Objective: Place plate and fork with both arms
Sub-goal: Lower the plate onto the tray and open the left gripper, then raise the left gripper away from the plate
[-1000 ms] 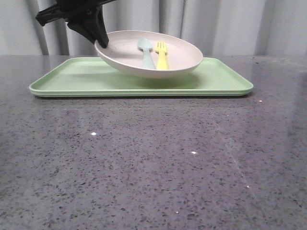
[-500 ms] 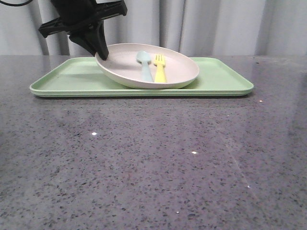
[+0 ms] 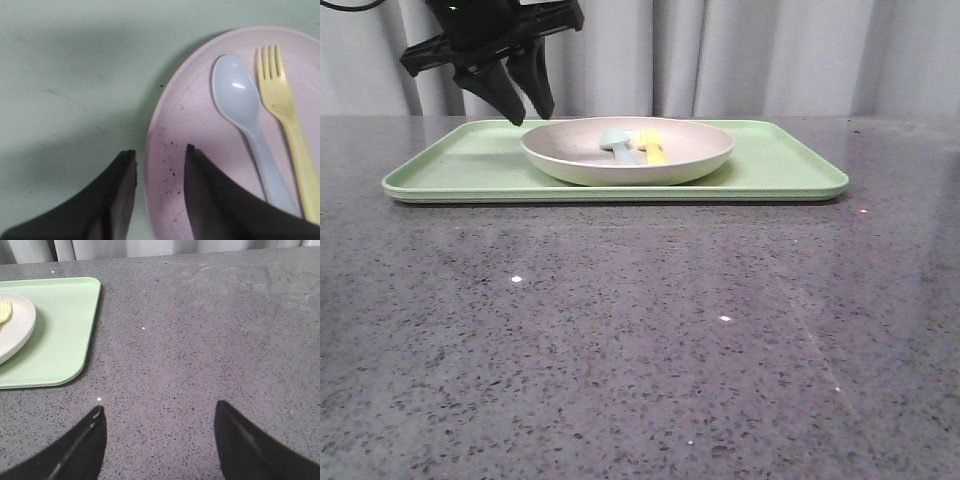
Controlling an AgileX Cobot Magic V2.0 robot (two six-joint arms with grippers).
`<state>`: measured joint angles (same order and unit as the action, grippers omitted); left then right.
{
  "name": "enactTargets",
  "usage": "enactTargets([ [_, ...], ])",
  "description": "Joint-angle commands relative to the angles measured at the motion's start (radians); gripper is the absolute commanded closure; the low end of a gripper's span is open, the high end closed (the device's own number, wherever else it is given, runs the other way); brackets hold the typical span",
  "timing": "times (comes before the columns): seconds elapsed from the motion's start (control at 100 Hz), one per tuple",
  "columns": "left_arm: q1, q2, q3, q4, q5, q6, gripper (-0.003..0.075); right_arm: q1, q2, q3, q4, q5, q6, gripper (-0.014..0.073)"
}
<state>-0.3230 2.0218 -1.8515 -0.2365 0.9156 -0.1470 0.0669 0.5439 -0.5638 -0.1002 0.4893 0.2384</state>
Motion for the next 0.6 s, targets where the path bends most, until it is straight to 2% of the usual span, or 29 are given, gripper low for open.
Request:
enactTargets([
  [0.0,0.008,-0.06,-0.035,-0.015,-0.046,-0.008,0.0393,0.001,0.01,-0.035,-0.006,-0.075,-0.009,0.0118],
  [0.17,0.008,-0.069,-0.035,-0.012,-0.045,-0.008,0.0391,0.001,0.01,-0.034,-0.004,-0.08,-0.009,0.0118],
  [0.35,0.008,-0.131,-0.023,0.058,0.011,-0.008,0.0398,0.001,0.01,-0.036,-0.004,-0.081,-0.009,0.0118],
  [0.59,0.008,-0.328,0.177,0.133,-0.075,-0.009,0.0408,0.03,0.043,-0.124,-0.004,0.009,-0.009,0.0118],
])
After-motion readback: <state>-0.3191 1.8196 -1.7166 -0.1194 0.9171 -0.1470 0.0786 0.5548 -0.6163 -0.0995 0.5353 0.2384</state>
